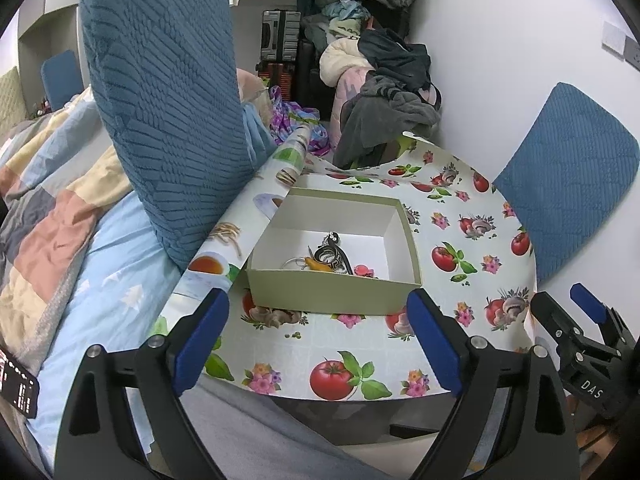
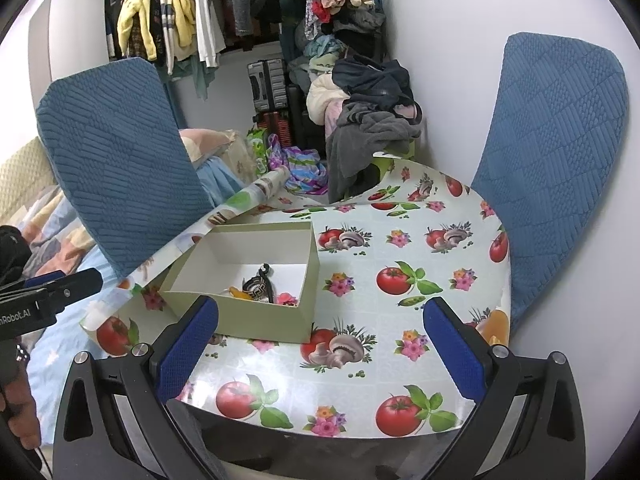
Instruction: Organize jewelry
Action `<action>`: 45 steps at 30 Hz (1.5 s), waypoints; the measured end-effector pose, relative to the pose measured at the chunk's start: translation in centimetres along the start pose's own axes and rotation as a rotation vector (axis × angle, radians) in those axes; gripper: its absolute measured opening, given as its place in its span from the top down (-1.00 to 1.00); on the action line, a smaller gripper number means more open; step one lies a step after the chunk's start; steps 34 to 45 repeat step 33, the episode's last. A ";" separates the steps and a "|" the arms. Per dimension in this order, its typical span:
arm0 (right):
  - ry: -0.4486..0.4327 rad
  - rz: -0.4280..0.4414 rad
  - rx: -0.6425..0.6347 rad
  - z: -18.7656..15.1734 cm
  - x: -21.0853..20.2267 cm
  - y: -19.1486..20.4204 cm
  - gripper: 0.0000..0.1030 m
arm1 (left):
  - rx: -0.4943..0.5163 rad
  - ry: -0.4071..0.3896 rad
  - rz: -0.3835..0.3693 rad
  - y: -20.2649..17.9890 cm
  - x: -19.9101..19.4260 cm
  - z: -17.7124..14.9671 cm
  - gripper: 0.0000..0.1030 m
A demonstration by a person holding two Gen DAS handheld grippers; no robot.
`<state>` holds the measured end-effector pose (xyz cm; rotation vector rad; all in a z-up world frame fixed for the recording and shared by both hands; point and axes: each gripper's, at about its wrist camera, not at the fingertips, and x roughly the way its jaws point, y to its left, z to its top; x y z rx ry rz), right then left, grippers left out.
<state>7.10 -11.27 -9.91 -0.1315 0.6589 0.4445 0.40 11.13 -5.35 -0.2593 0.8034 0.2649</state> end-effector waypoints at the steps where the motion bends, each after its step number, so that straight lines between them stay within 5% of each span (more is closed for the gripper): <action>1: -0.001 -0.001 -0.002 0.0 0.0 0.0 -1.00 | 0.006 -0.008 0.002 -0.2 -0.1 0.1 -0.76; 45: -0.028 -0.032 -0.044 -0.4 -0.2 0.6 -1.00 | -0.001 0.007 -0.002 -0.1 0.4 -0.7 -0.78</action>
